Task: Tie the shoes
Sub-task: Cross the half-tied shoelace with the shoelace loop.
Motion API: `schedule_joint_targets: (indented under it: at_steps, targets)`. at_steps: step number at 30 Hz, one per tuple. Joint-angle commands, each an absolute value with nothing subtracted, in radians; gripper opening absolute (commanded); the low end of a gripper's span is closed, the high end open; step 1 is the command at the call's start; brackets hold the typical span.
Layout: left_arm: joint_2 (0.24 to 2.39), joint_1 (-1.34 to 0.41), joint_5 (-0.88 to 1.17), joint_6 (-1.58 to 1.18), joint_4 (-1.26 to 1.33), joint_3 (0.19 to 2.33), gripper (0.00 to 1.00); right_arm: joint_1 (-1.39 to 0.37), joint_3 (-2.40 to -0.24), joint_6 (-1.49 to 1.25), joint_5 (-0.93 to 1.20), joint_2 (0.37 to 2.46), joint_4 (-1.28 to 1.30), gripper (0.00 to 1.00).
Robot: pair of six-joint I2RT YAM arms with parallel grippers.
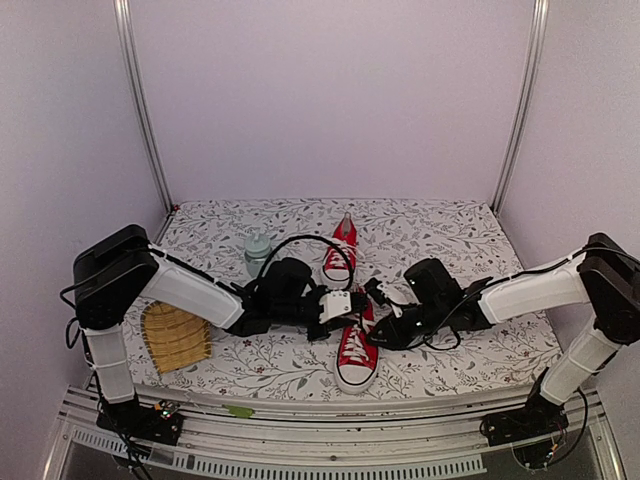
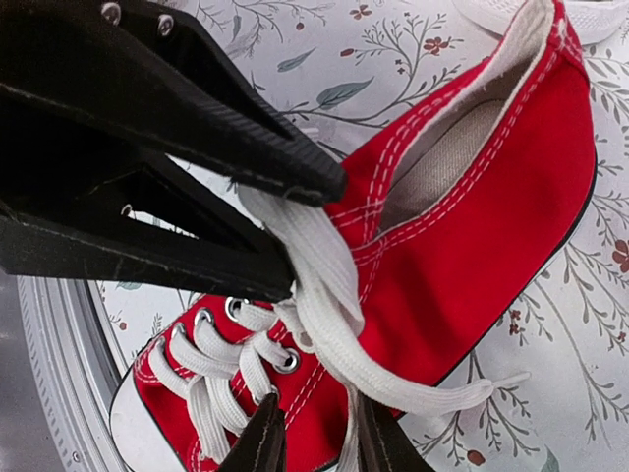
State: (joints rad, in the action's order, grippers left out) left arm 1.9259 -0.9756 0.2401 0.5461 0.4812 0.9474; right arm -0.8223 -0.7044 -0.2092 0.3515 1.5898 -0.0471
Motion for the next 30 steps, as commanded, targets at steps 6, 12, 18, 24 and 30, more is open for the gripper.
schedule_joint_targets:
  at_steps: [6, 12, 18, 24, 30]
  targets:
    - [1.924, -0.985, 0.25, 0.535, 0.51, 0.935, 0.24, -0.819, -0.742, -0.209, 0.342, 1.645, -0.075, 0.11]
    - [1.92, -0.985, 0.246, 0.537, 0.513, 0.927, 0.25, -0.818, -0.723, -0.21, 0.385, 1.603, -0.042, 0.01]
    - [1.92, -0.984, 0.239, 0.537, 0.524, 0.919, 0.25, -0.818, -0.69, -0.236, 0.539, 1.537, -0.078, 0.01]
    - [1.924, -0.985, 0.236, 0.535, 0.532, 0.914, 0.25, -0.818, -0.701, -0.244, 0.625, 1.52, -0.103, 0.01]
    - [1.924, -0.983, 0.23, 0.534, 0.534, 0.912, 0.25, -0.8, -0.726, -0.246, 0.586, 1.509, -0.083, 0.02]
